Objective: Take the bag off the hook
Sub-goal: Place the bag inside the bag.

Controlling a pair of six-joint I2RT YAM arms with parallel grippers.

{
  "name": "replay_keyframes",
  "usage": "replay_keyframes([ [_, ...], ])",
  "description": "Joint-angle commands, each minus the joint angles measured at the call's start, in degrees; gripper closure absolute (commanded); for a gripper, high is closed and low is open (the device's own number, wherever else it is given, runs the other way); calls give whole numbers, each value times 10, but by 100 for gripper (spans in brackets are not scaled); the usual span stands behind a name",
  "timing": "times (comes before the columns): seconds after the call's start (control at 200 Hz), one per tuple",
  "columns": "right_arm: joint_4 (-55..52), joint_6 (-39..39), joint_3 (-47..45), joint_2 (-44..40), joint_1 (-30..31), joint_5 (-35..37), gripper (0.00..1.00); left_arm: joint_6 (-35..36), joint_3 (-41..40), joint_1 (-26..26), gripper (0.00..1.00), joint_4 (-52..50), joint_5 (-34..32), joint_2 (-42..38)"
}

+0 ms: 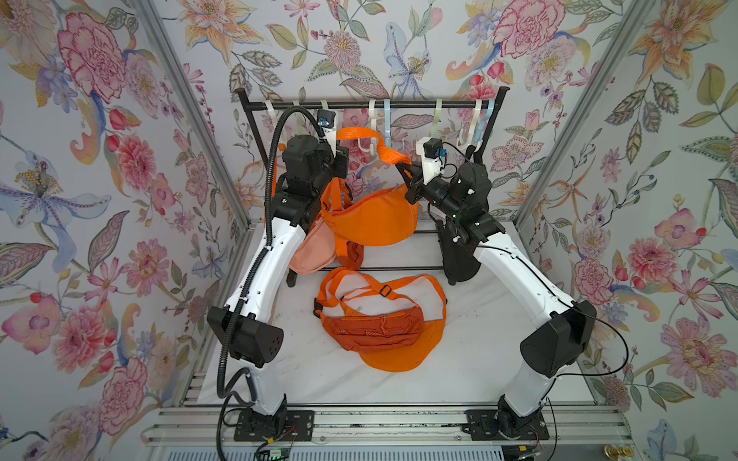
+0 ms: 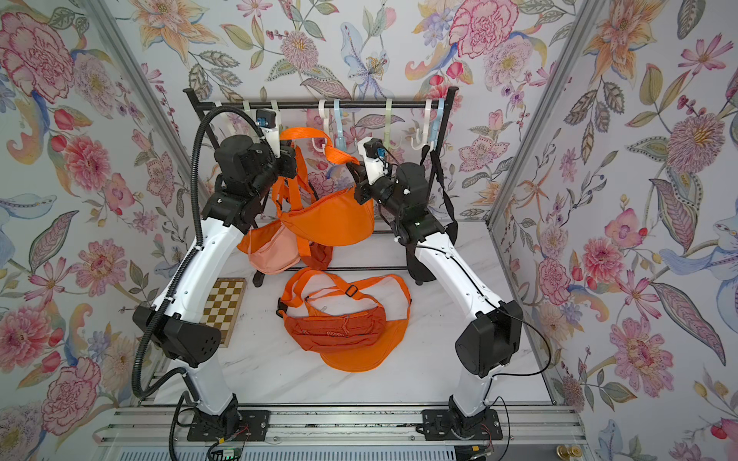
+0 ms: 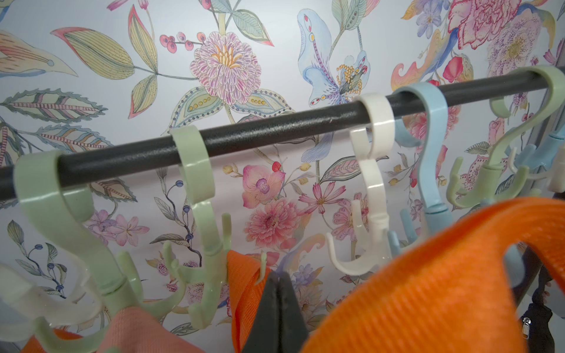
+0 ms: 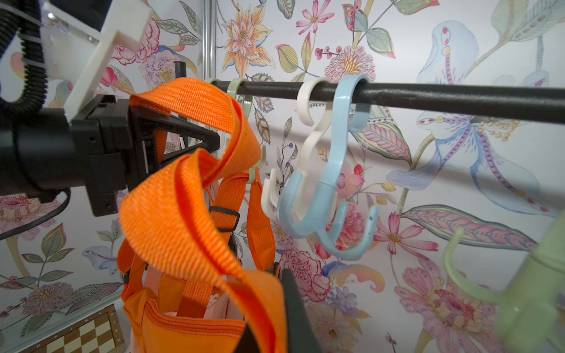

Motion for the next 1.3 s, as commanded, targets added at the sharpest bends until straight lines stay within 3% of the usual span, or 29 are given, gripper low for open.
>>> replay_keyframes([
  [0.0, 4, 18, -35, -51, 10, 8, 100, 6, -61, 6, 100, 48, -7, -63],
  [0.235, 5, 19, -153, -142, 31, 18, 100, 10, -190, 4, 100, 73, 74, -156],
  [0.6, -32, 21, -311, -298, 82, 43, 100, 3, -337, -4, 100, 81, 92, -286],
  [0.766, -44, 29, -368, -354, 134, 66, 100, -10, -414, -13, 100, 88, 105, -340],
  [1.136, -120, 92, -474, -499, 164, 172, 100, -12, -532, -102, 100, 115, 63, -396],
  [1.296, -217, 126, -492, -558, 164, 224, 100, -19, -563, -157, 100, 140, 42, -392],
])
